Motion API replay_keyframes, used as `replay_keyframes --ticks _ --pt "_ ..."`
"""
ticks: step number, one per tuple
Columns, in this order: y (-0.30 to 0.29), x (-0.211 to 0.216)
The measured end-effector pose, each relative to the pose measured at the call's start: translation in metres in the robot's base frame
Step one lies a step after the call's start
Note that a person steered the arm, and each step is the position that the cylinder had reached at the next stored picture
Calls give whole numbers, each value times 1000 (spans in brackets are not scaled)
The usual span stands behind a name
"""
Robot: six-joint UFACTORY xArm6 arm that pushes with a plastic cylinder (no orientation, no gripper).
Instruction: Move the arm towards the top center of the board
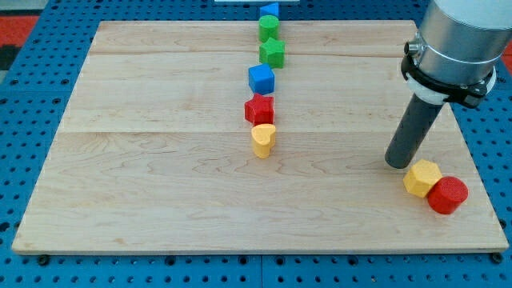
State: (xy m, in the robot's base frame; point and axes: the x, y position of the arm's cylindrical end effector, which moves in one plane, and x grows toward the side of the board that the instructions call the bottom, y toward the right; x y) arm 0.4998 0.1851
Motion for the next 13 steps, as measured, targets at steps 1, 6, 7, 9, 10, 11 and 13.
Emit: replay_keyframes --ticks 1,6,7,9,10,11,13 --pt "7 0" --pt "65 -218" --pt "30 -281" --pt "2 -309" --pt "-17 -308" --pt "-104 -308" --pt "-332 -286"
